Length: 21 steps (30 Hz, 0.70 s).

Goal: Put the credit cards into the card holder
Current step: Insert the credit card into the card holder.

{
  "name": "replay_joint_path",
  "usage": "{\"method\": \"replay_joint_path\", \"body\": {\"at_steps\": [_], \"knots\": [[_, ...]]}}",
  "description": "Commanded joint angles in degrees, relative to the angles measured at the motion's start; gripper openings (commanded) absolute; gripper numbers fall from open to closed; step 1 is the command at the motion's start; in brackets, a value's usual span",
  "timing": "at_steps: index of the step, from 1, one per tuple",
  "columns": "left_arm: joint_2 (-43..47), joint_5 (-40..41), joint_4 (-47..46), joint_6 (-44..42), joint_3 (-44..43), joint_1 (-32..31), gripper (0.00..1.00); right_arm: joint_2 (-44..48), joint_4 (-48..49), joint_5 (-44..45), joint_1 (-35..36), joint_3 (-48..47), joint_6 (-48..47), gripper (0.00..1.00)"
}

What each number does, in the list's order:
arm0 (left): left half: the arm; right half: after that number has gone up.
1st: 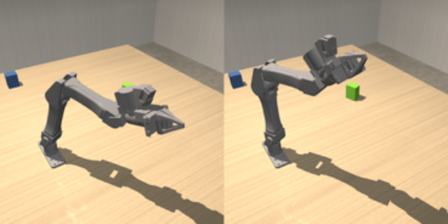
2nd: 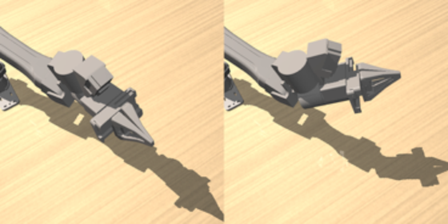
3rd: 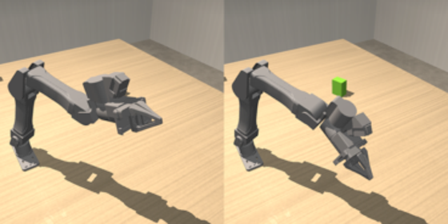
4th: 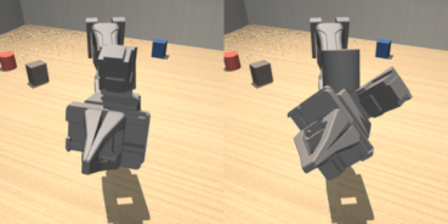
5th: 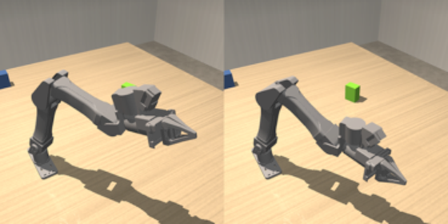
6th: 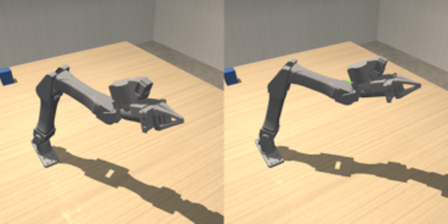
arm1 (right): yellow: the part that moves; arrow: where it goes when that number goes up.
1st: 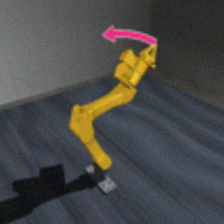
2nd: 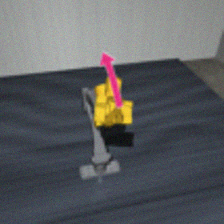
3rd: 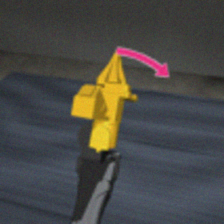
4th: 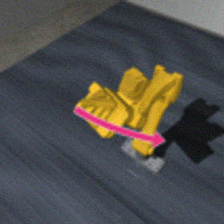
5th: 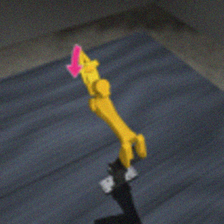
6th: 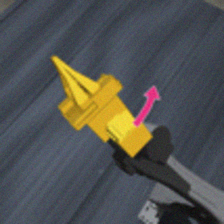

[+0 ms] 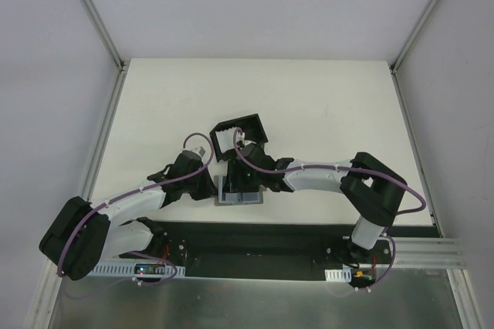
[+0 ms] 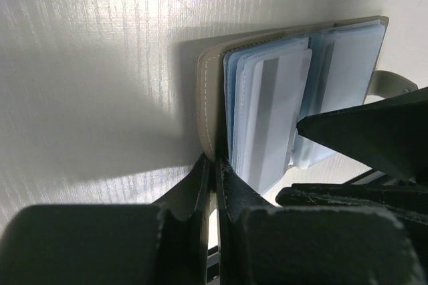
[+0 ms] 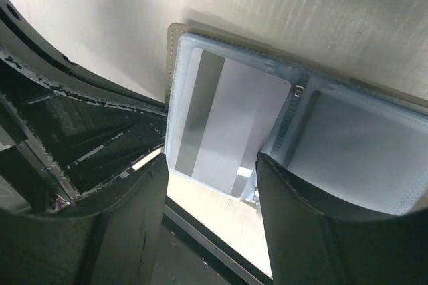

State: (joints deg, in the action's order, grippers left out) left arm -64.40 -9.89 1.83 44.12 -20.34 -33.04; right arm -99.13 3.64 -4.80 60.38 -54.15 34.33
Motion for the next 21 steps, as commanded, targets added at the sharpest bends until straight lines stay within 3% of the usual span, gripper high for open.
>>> {"method": "replay_joint_path", "body": {"at_steps": [1, 10, 13, 17, 21], "knots": [[-0.73, 3.04, 5.73, -1.67, 2.06, -0.27, 0.00, -0.27, 3.65, -1.27, 0.44, -2.01, -1.28, 0.57], [-0.46, 3.12, 5.65, -1.84, 2.23, -0.27, 0.00, -0.80, 7.08, -1.44, 0.26, -1.48, -3.91, 0.57], [-0.64, 3.39, 5.65, -1.93, 2.32, -0.27, 0.00, 1.47, 5.42, 1.27, 0.35, -0.35, -4.18, 0.55], [-0.02, 3.21, 5.73, -1.67, 2.50, -0.27, 0.00, 5.44, 0.16, 7.34, -0.44, 1.15, -3.31, 0.61], [-0.46, 3.12, 5.73, -1.93, 2.23, -0.27, 0.00, 3.43, -0.39, 5.95, -0.44, 1.59, -1.28, 0.61]]}}
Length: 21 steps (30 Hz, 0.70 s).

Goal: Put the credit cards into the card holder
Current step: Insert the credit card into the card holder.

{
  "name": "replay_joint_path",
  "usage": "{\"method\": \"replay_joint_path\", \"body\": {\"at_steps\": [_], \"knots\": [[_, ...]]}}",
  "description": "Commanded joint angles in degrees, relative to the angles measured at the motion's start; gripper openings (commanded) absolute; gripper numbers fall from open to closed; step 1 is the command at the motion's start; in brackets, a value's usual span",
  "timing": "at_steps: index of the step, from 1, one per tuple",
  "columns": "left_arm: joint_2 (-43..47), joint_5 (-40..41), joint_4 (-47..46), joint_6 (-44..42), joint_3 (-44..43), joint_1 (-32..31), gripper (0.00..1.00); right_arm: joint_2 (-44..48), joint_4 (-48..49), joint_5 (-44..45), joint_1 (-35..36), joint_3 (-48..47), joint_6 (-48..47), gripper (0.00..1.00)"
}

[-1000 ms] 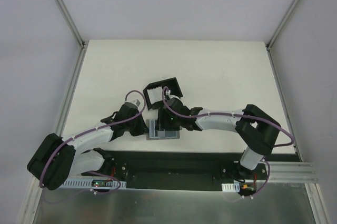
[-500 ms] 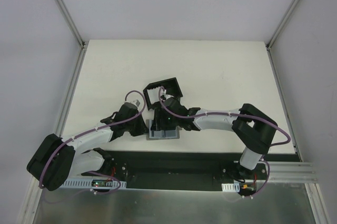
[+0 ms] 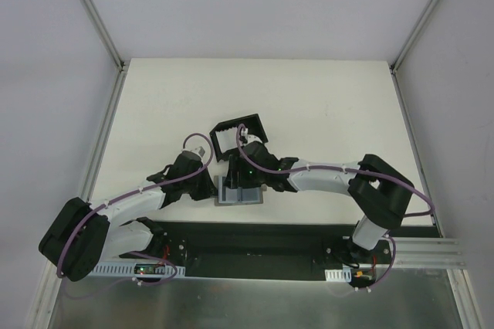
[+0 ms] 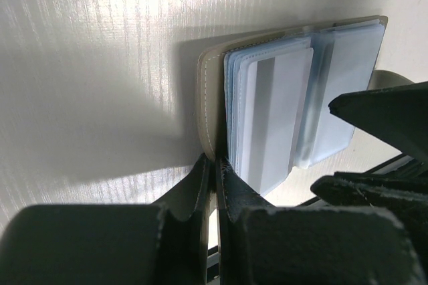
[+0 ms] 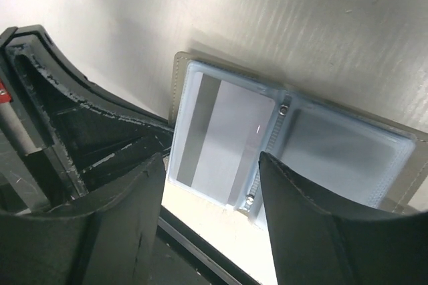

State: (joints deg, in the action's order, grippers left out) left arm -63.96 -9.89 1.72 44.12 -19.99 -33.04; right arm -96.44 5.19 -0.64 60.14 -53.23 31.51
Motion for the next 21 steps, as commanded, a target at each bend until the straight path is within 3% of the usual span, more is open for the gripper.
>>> {"method": "replay_joint_path", "body": {"at_steps": [1, 12, 21], "knots": [[-0.99, 2.86, 5.84, -1.93, 1.80, -0.27, 0.00, 0.12, -1.85, 1.27, -0.28, 0.50, 2.32, 0.61], [-0.46, 2.68, 5.84, -1.93, 1.53, -0.27, 0.00, -5.07, 2.10, -7.88, 0.33, -4.60, 1.98, 0.57], [-0.90, 2.42, 5.93, -2.46, 1.27, -0.27, 0.00, -2.70, 2.19, -5.43, 0.42, -3.11, 0.84, 0.51]]}}
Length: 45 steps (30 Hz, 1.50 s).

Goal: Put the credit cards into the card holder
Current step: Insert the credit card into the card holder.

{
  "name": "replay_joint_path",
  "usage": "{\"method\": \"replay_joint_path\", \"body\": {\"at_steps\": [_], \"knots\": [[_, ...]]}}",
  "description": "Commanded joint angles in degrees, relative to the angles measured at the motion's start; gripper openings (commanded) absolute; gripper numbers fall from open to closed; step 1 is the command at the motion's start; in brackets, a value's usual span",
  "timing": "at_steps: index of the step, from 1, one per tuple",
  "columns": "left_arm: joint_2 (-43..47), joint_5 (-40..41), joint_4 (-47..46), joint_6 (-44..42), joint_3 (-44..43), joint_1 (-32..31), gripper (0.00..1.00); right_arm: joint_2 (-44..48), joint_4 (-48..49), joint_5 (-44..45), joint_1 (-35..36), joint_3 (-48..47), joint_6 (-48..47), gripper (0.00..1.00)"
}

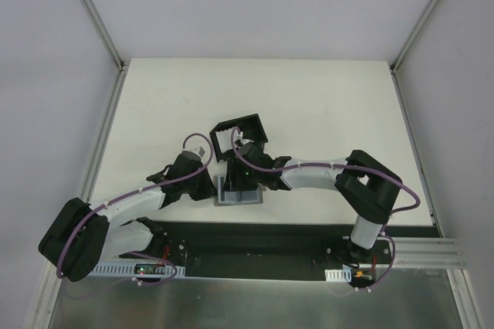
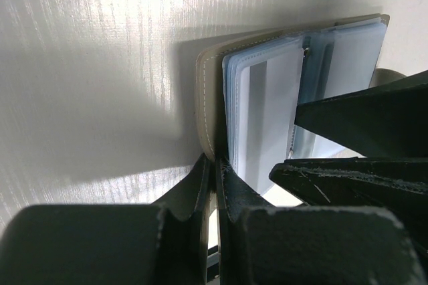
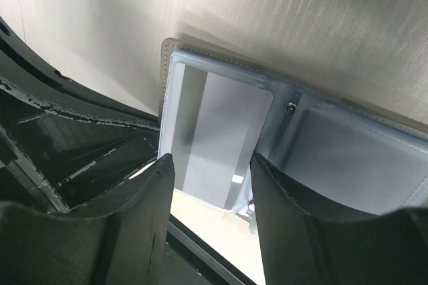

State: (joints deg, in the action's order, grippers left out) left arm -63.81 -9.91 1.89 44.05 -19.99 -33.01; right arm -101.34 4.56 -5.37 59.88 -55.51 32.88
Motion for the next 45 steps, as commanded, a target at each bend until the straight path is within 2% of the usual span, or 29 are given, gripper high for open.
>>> {"method": "replay_joint_path", "body": {"at_steps": [1, 15, 20, 27, 29, 37, 45], "knots": [[-1.14, 2.44, 5.76, -2.31, 1.27, -0.30, 0.00, 3.16, 2.74, 0.17, 0.68, -0.31, -0.71, 0.51], [-1.14, 2.71, 6.28, -2.22, 0.65, -0.30, 0.00, 15.82, -5.86, 16.17, 0.68, 5.06, -2.92, 0.56], [-1.23, 2.79, 6.55, -2.30, 0.39, -0.30, 0.00, 14.77, -8.94, 15.56, 0.33, 4.97, -1.24, 0.56], [-1.14, 2.79, 6.63, -2.30, 0.48, -0.30, 0.00, 9.06, -16.59, 13.72, 0.68, -1.00, -4.32, 0.55], [-1.05, 3.05, 6.64, -2.22, 0.48, -0.30, 0.00, 8.70, -18.96, 15.47, 0.85, -1.97, -3.71, 0.54], [0.18, 3.23, 6.99, -2.39, 0.65, -0.30, 0.00, 13.00, -18.18, 18.72, 0.68, -1.19, -4.14, 0.49], [1.32, 3.41, 7.42, -2.48, 0.65, -0.30, 0.00, 17.84, -20.28, 21.36, -1.08, 0.75, -4.49, 0.54]]}}
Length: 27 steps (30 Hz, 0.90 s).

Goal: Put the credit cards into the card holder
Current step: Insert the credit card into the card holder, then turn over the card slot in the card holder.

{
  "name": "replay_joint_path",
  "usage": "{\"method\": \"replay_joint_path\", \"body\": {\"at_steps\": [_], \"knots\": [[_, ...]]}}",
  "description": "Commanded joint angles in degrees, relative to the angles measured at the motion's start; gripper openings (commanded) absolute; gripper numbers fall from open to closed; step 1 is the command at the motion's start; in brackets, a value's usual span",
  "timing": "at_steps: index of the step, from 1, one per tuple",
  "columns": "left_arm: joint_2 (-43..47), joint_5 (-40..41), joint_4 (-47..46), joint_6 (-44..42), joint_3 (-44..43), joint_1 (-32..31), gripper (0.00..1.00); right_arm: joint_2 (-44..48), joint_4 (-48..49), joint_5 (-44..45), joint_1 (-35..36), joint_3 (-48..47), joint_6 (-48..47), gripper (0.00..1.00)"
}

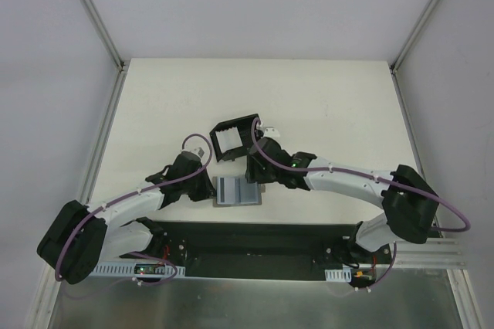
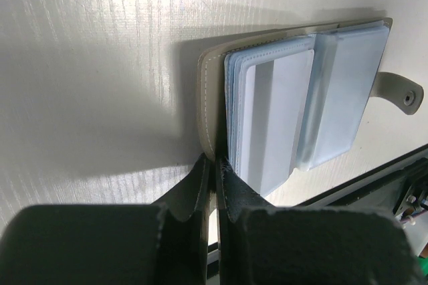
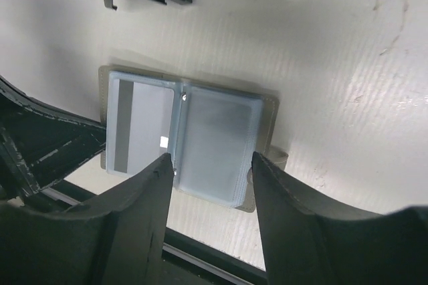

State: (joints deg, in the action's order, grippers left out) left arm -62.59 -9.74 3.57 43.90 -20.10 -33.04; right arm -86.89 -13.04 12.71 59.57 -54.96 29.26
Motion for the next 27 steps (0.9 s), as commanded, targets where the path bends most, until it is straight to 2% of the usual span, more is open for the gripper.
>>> {"method": "replay_joint_path", "body": {"at_steps": [1, 8, 17, 22, 27], "knots": [[0.27, 3.23, 5.74, -2.33, 0.67, -0.27, 0.00, 3.40, -3.22, 3.03, -0.77, 0.03, -1.04, 0.55], [0.27, 3.23, 5.83, -2.33, 0.50, -0.27, 0.00, -0.64, -5.60, 0.13, 0.45, -1.99, -0.69, 0.58], [-0.08, 3.23, 5.92, -2.33, 0.59, -0.27, 0.00, -3.63, 0.82, -5.59, 2.92, -2.61, 0.89, 0.59], [0.45, 0.34, 6.88, -2.24, -1.17, -0.27, 0.00, -5.92, -0.76, -6.21, 2.66, -2.87, 2.38, 0.59], [2.82, -3.35, 10.48, 0.13, -3.45, -0.27, 0.00, -3.03, 0.72, -6.12, 2.66, -0.77, 3.53, 0.58]]}}
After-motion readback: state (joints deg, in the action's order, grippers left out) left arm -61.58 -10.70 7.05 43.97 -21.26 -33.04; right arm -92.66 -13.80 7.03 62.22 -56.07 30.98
